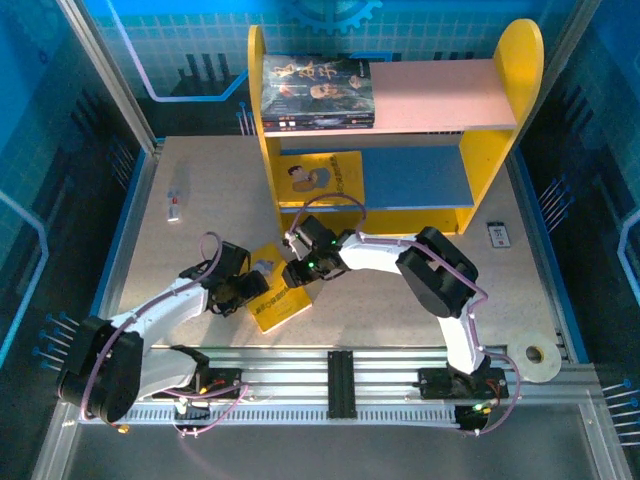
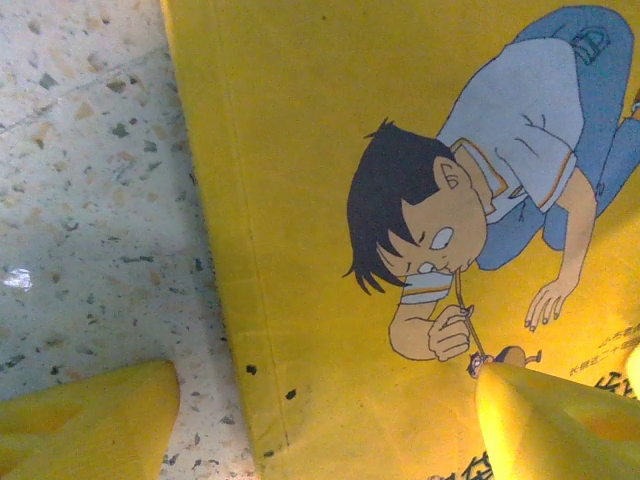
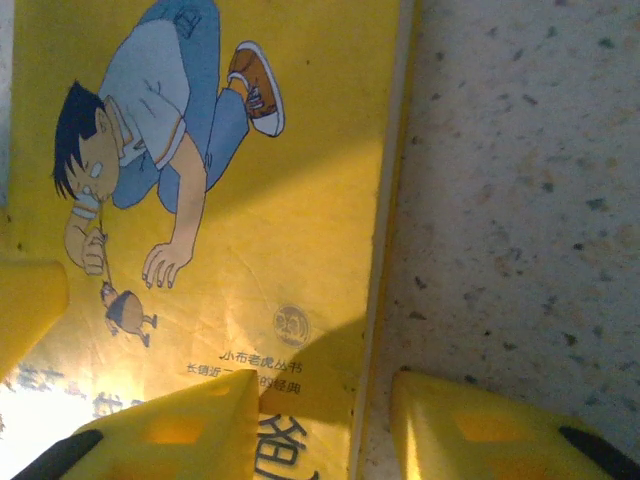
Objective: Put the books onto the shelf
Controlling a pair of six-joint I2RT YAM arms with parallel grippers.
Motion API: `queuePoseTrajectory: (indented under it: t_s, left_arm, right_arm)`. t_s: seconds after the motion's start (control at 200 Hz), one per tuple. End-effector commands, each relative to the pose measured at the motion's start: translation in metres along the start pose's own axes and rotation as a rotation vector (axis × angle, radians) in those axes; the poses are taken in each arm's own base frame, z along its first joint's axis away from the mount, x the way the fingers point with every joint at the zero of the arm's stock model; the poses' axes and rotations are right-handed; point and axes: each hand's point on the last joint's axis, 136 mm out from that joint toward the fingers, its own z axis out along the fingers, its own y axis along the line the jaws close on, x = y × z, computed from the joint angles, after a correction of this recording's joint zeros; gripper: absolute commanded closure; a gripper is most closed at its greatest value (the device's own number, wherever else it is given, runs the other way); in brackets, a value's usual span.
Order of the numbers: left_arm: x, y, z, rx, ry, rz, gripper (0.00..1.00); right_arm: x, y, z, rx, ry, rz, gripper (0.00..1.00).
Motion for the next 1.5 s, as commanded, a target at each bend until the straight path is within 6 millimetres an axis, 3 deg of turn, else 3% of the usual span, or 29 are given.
queuePoseTrajectory:
  t_s: [0.0, 0.225, 0.535, 0.67, 0.786, 0.881, 1.281, 1.496]
  left_arm:
    - [0.008, -0.005, 0.005, 0.030, 0.025, 0.005, 0.21]
    - [0.009, -0.009, 0.004, 0.044, 0.027, 0.007, 0.21]
    - [0.013, -0.011, 0.010, 0.058, 0.045, 0.010, 0.20]
    - [0.011, -0.043, 0.003, 0.189, 0.056, 0.051, 0.20]
    - [0.003, -0.076, -0.018, 0.309, 0.025, 0.107, 0.21]
    - [-0.004, -0.088, -0.034, 0.349, -0.008, 0.118, 0.21]
    - [-0.009, -0.089, -0.061, 0.417, -0.079, 0.081, 0.22]
    - [-0.007, -0.079, -0.052, 0.348, -0.057, 0.076, 0.23]
  right_arm:
    - [0.008, 0.000, 0.017, -0.014, 0.033, 0.011, 0.64]
    - [0.034, -0.013, 0.028, -0.015, 0.076, 0.039, 0.78]
    - [0.057, -0.016, 0.041, -0.037, 0.118, 0.083, 0.87]
    - [0.067, -0.010, 0.045, -0.056, 0.131, 0.094, 0.88]
    - [0.074, -0.003, 0.049, -0.057, 0.147, 0.084, 0.88]
    - [0.075, 0.000, 0.050, -0.062, 0.143, 0.085, 0.88]
    - [0.076, 0.006, 0.048, -0.090, 0.133, 0.088, 0.88]
    - [0.073, 0.011, 0.046, -0.116, 0.123, 0.088, 0.88]
